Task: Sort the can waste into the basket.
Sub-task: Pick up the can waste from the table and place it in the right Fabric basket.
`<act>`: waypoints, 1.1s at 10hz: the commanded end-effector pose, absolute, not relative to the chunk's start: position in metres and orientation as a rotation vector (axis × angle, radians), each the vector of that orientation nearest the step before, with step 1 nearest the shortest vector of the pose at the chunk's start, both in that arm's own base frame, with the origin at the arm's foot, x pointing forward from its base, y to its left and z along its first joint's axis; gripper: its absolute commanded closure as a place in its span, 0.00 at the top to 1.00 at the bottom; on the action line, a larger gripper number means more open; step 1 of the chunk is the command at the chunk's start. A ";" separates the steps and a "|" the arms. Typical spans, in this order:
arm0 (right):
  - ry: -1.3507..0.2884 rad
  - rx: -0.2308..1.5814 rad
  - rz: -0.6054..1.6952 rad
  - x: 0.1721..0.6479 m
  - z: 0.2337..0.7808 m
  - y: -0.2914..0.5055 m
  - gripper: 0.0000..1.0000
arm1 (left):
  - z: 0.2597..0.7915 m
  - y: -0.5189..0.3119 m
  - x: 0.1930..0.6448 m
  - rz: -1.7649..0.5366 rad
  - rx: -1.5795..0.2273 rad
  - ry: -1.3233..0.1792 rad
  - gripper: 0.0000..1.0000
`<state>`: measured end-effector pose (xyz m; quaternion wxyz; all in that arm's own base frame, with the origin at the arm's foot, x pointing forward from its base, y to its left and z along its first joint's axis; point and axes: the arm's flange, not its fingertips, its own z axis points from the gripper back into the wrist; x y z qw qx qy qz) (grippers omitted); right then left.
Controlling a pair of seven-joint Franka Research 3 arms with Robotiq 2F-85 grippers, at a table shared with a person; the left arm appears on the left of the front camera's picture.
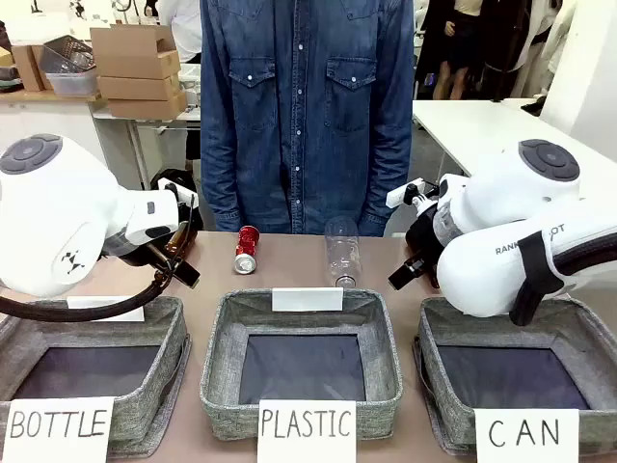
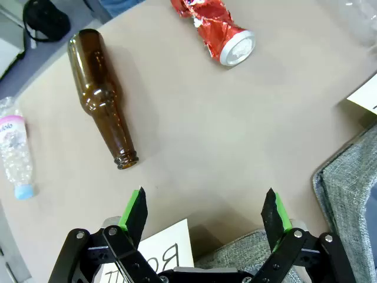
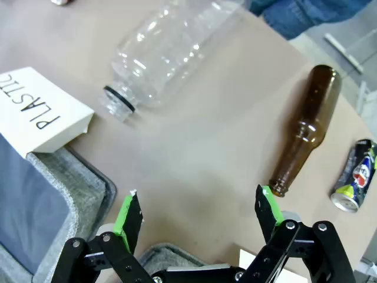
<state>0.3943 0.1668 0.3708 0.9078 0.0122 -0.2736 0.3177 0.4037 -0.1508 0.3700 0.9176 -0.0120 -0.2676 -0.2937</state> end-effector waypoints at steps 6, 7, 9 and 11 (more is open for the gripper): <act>-0.565 0.025 0.656 0.394 0.371 0.167 1.00 | 0.370 -0.151 0.404 -0.604 -0.025 -0.551 1.00; -0.565 0.025 0.656 0.394 0.371 0.167 1.00 | 0.370 -0.151 0.404 -0.604 -0.025 -0.551 1.00; -0.565 0.025 0.656 0.394 0.371 0.167 1.00 | 0.370 -0.151 0.404 -0.604 -0.025 -0.551 1.00; -0.565 0.025 0.656 0.394 0.371 0.167 1.00 | 0.370 -0.151 0.404 -0.604 -0.025 -0.551 1.00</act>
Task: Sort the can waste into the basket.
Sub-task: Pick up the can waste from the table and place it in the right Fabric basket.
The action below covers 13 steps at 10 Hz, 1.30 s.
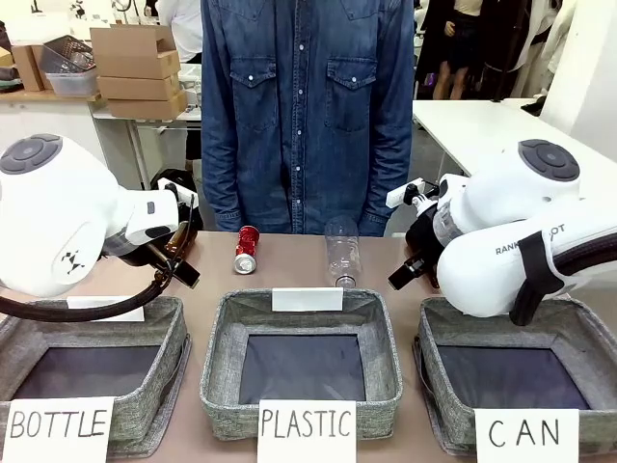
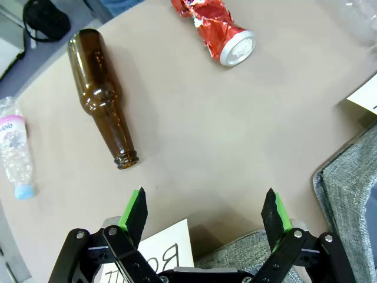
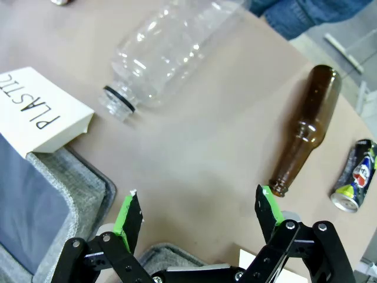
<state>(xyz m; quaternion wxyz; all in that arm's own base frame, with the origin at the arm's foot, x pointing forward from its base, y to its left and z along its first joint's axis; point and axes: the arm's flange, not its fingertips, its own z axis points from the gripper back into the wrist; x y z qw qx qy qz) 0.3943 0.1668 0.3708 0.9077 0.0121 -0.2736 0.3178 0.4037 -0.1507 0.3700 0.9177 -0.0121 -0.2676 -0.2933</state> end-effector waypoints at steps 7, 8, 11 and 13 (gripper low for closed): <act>-0.812 -0.115 0.524 0.309 0.487 0.124 1.00 | 0.495 -0.111 0.304 -0.662 0.150 -0.807 1.00; -0.814 -0.120 0.524 0.304 0.485 0.129 1.00 | 0.489 -0.120 0.308 -0.655 0.205 -0.840 1.00; -0.752 0.076 0.545 0.357 0.515 0.134 1.00 | 0.542 -0.124 0.343 -0.669 0.161 -0.811 1.00; -0.420 0.525 0.291 0.357 0.516 0.129 1.00 | 0.544 -0.119 0.347 -0.709 -0.376 -0.634 1.00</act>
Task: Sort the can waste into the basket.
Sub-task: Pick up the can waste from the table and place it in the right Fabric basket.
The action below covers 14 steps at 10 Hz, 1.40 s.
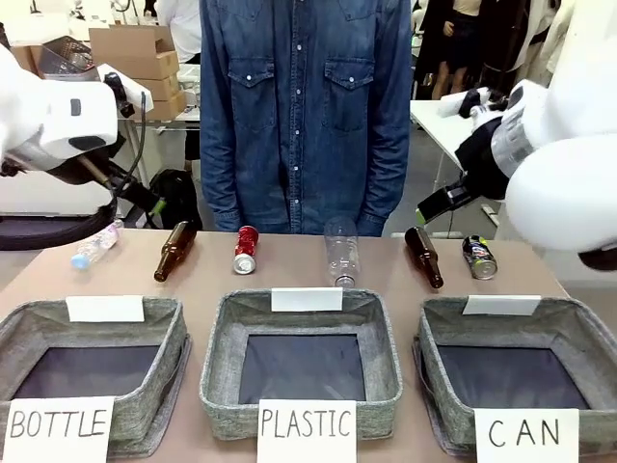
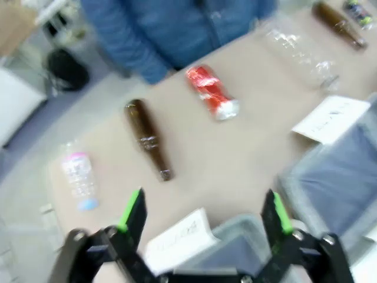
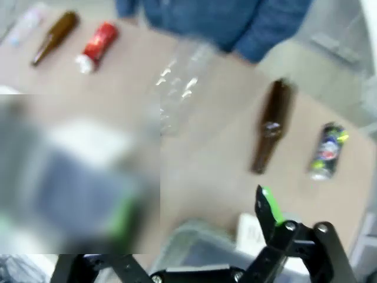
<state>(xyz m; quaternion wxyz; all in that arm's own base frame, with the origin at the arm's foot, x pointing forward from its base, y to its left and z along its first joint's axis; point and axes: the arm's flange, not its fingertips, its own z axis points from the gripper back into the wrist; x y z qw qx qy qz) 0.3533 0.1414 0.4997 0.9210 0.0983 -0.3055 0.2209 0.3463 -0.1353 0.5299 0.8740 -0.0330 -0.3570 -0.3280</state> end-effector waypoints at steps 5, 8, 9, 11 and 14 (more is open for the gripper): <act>-0.236 1.251 -0.096 0.341 0.504 0.036 1.00 | 0.513 -0.055 0.373 -0.421 -1.278 -0.499 1.00; -0.401 1.291 -0.184 0.328 0.496 -0.004 1.00 | 0.500 0.022 0.351 -0.338 -1.158 -0.561 1.00; -0.428 1.296 -0.194 0.332 0.495 -0.006 1.00 | 0.499 0.037 0.343 -0.322 -1.139 -0.591 1.00; -0.366 1.308 -0.207 0.348 0.510 -0.030 1.00 | 0.502 0.073 0.321 -0.241 -1.106 -0.704 1.00; -0.366 1.308 -0.207 0.348 0.510 -0.030 1.00 | 0.504 0.092 0.330 -0.203 -1.100 -0.681 1.00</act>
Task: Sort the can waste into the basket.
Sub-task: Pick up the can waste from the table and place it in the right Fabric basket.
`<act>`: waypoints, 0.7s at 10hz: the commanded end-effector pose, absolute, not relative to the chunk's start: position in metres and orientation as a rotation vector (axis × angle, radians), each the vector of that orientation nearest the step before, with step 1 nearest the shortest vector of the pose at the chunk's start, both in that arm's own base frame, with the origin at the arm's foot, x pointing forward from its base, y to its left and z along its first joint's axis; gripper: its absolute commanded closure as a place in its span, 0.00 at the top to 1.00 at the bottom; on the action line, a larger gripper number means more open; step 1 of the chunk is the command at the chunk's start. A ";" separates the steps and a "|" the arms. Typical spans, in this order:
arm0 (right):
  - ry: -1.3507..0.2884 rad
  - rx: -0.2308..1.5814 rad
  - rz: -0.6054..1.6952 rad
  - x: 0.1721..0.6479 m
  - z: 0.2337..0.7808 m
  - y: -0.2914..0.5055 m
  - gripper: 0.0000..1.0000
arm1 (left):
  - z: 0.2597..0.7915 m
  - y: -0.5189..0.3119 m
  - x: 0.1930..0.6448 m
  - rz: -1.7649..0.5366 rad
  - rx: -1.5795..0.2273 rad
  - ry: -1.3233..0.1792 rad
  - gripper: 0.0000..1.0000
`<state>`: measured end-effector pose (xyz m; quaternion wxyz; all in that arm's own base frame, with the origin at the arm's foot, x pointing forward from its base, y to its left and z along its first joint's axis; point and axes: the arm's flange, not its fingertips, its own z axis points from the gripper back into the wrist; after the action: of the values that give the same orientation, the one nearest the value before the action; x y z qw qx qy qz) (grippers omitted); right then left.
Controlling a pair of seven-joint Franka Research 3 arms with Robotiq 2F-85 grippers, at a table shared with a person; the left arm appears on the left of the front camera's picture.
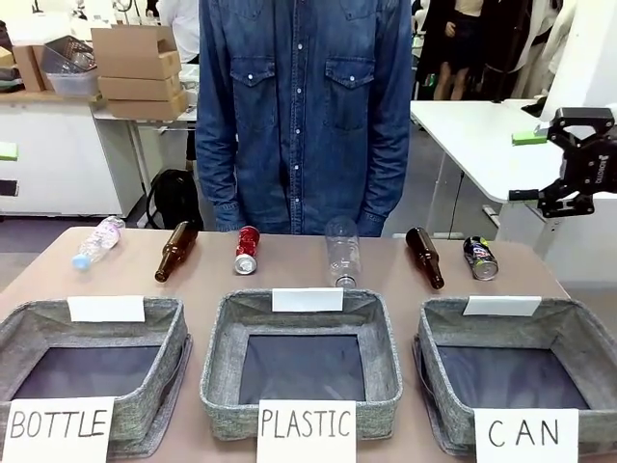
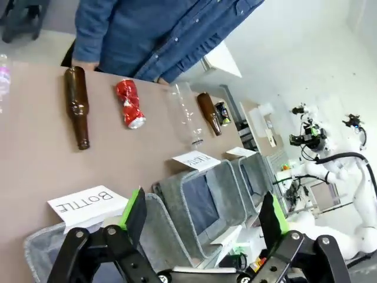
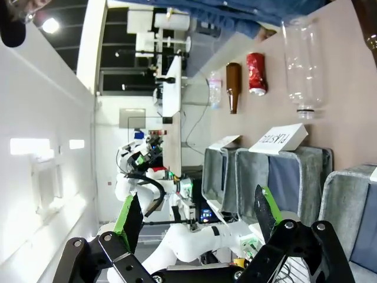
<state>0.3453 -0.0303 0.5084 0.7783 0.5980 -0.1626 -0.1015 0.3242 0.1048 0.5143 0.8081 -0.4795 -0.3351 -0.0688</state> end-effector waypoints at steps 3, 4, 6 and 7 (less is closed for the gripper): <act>-0.366 1.308 -0.207 0.348 0.510 -0.030 1.00 | 0.504 0.092 0.330 -0.203 -1.100 -0.681 1.00; -0.366 1.308 -0.207 0.348 0.510 -0.030 1.00 | 0.504 0.092 0.330 -0.203 -1.100 -0.681 1.00; -0.366 1.308 -0.207 0.348 0.510 -0.030 1.00 | 0.502 0.088 0.329 -0.186 -1.093 -0.652 1.00; -0.366 1.308 -0.207 0.348 0.510 -0.030 1.00 | 0.513 0.073 0.339 -0.182 -0.915 -0.665 1.00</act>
<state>0.3429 -0.0322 0.5086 0.7809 0.5953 -0.1597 -0.1017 0.3315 0.0863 0.5039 0.8158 -0.4836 -0.3055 -0.0859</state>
